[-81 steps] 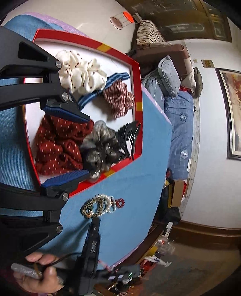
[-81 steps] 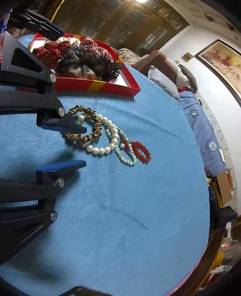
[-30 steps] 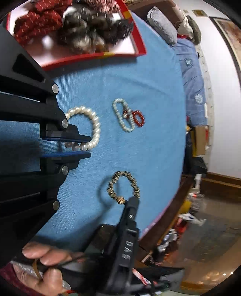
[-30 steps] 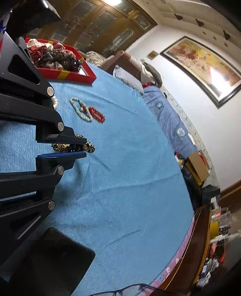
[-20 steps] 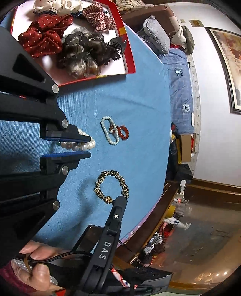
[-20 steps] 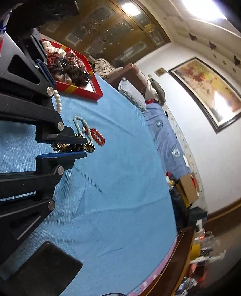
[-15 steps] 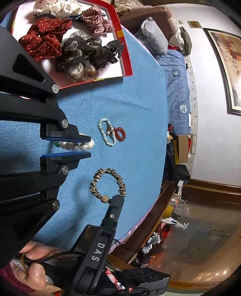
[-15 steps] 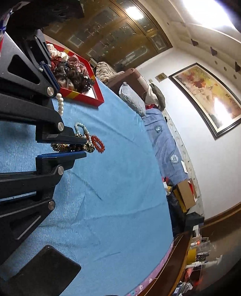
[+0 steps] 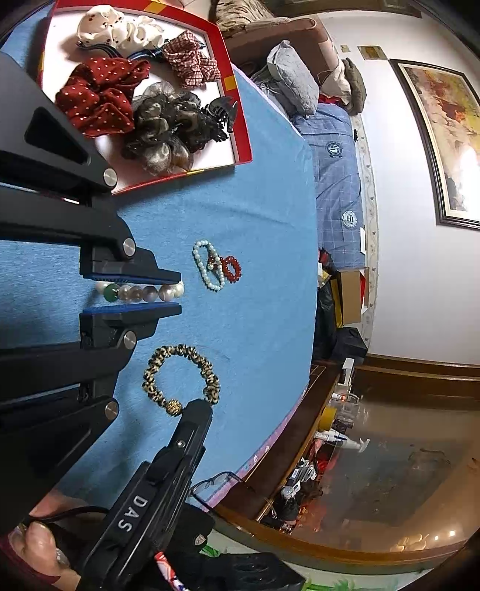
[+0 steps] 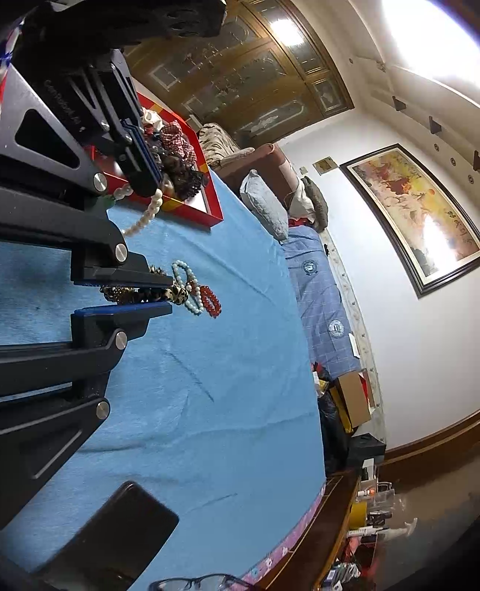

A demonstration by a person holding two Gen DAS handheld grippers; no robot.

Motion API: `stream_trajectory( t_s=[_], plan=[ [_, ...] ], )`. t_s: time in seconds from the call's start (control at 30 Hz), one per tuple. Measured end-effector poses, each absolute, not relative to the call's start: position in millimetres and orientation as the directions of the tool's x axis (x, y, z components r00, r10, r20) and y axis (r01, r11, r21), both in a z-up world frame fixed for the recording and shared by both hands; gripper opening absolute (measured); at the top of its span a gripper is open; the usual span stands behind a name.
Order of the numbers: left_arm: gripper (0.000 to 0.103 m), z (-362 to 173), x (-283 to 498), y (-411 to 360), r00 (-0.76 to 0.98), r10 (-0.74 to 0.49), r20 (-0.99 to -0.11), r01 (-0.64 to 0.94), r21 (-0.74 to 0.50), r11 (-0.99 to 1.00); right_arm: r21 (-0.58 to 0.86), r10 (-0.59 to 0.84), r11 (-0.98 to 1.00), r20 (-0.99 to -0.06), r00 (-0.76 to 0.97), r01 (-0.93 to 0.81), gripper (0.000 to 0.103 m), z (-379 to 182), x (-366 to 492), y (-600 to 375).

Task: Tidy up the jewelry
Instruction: 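Lift both bracelets and carry them toward the tray with both tools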

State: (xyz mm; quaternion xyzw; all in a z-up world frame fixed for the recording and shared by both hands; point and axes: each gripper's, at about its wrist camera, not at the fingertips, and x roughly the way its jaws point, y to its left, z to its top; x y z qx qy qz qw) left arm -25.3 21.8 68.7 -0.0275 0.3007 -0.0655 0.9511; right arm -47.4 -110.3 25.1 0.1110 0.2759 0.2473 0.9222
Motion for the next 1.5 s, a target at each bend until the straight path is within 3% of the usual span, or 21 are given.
stream_trajectory(
  t_s=[0.83,1.5],
  plan=[
    [0.009,82.2,-87.2,28.4,0.858,-0.078,-0.507,0.074,-0.028,0.997,0.323,0.523,0.851,-0.449,0.724,-0.415,0.008,42.9,-113.6,-108.3],
    [0.009,97.8,-126.1,51.1,0.886,-0.057,-0.459,0.038,-0.051,0.998,0.266,0.544,0.839,-0.429,0.721,-0.475,0.008,63.2,-142.0,-82.4]
  ],
)
